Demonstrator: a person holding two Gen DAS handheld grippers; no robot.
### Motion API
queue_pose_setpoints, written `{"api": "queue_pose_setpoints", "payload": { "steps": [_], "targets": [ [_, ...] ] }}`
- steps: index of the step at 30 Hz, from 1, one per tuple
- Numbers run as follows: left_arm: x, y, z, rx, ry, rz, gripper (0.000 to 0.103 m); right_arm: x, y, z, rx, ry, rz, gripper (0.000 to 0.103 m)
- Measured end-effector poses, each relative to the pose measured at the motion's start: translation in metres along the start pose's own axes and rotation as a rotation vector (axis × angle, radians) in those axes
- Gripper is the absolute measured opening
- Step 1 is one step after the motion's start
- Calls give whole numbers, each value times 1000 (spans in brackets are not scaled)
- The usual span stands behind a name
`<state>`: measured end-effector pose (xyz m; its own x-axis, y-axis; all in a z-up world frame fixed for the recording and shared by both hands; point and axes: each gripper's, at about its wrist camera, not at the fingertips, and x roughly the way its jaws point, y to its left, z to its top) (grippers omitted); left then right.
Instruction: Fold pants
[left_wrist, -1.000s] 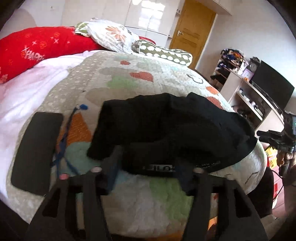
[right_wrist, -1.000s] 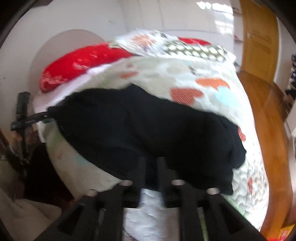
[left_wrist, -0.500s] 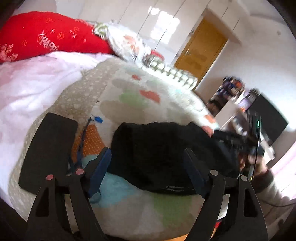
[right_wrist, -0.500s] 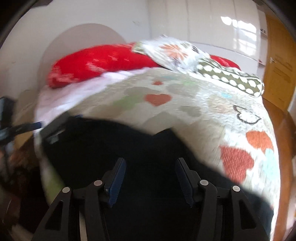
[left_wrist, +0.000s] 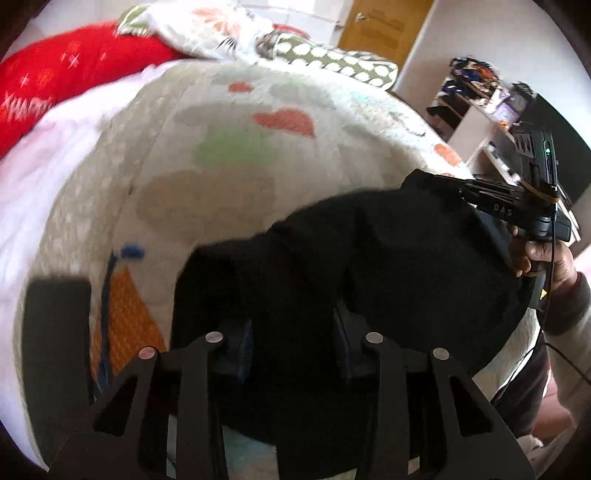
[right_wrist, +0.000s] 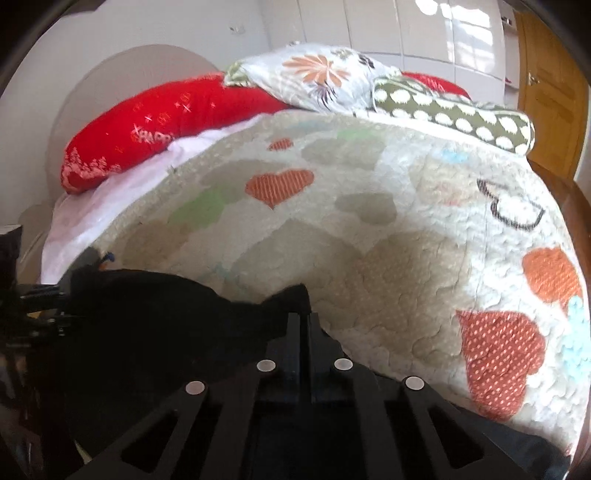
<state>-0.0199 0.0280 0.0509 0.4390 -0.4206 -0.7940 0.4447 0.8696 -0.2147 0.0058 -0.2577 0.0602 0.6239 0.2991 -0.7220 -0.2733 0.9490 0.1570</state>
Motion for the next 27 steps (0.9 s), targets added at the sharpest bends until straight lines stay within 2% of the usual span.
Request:
{"api": "queue_pose_setpoints", "payload": {
  "steps": [1,3,4,7,10,13,15,16,18,20,21,23,27],
  "targets": [
    [-6,0,6,17,-17,2,17,-4,0,4,-5,-14,-2,2],
    [-16,3,17,20,-48,-5,17,-13,-2,14,1,-50,-12,2],
    [-21,6,23,25,-72,6,12,-16,-4,17,13,-68,-15,2],
    [-18,16,29,20,-81,24,12,-18,-16,23,77,-107,-39,1],
    [3,29,22,-36,-39,53,12,-3,-23,17,120,-67,-67,1],
    [4,36,12,-86,-32,23,13,-6,-23,5,159,-39,16,3],
    [-3,37,5,-103,-23,6,16,-19,-14,-5,138,-37,27,10],
    [-13,38,0,-118,-47,10,22,-27,-7,-11,123,-42,37,14],
    [-29,39,-8,-155,-70,18,24,-40,12,-25,77,-36,96,36],
    [-44,40,-17,-191,-90,20,29,-56,41,-39,1,-50,151,48],
    [-51,40,-22,-207,-100,16,33,-59,55,-44,-30,-56,166,48],
    [-68,38,-38,-238,-121,-9,48,-63,85,-54,-97,-57,210,48],
    [-85,30,-61,-294,-148,-82,50,-57,143,-69,-223,-52,264,48]
  ]
}}
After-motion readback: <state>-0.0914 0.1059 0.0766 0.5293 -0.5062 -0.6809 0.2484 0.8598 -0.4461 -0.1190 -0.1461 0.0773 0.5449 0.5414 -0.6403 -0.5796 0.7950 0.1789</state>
